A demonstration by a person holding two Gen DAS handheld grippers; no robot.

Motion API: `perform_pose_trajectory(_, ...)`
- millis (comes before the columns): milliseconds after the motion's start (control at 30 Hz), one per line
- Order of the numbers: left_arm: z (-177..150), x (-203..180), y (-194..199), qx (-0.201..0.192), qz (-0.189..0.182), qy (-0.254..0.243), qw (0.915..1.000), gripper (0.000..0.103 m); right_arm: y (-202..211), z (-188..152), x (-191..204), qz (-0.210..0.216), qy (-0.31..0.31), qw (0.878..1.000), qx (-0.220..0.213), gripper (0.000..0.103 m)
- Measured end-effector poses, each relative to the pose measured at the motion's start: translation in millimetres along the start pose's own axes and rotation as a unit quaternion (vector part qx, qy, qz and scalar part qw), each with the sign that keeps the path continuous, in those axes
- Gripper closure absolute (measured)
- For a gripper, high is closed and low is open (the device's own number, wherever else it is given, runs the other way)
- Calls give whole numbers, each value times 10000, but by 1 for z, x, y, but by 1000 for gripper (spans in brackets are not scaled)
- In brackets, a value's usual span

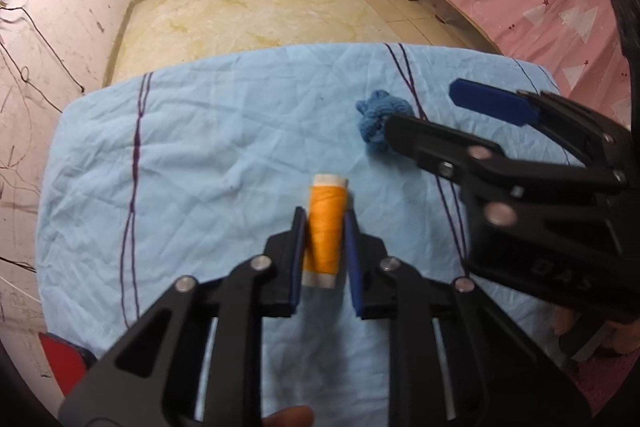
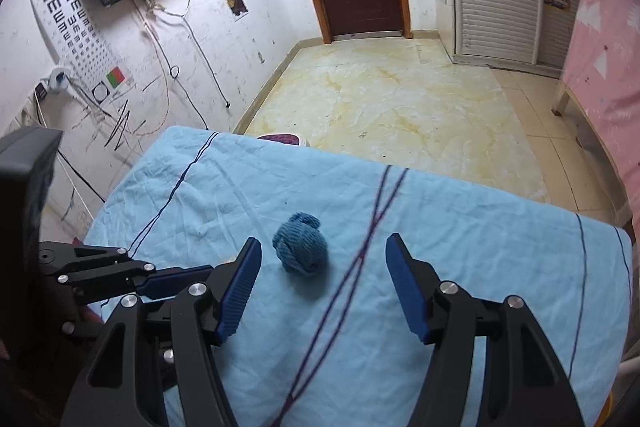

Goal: Collect trash
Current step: 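Grasp the orange thread spool with the left tool while the right tool grasps the blue yarn ball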

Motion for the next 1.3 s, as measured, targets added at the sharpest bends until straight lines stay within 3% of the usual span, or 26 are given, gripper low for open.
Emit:
perform_pose_trajectory(300, -9, 10, 4, -9, 40, 55, 10000, 87, -23, -1, 9, -42, 190, 9996, 186, 46)
perform_pose_trajectory(333, -10, 11, 4, -19, 51, 57, 10000, 87, -26, -1, 11, -83, 216, 9995, 197, 49)
perform_pose_trajectory(400, -10, 9, 5, -34, 61, 66, 10000, 87, -28, -3, 12, -210, 296, 9991, 210, 71)
perform_pose_trajectory(467, -11, 9, 4, -53, 75, 68, 9999, 87, -28, -4, 11, -313, 335, 9987, 210, 80)
perform_pose_trajectory(933, -11, -6, 30, -306, 114, 88, 9994, 87, 35, -1, -12, -388, -115, 9982, -440, 81)
perform_pose_trajectory(1300, -10, -73, 57, -593, -28, -433, 9973, 87, 112, -17, -51, -646, -539, 9914, -1000, 81)
Point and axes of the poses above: each gripper's, at about its wrist camera, not at the fingertips, and y roughly against the way its jaws point, x to its left, z to its top, the point moved 10 cm from there along -y, roughly the way its jaws point
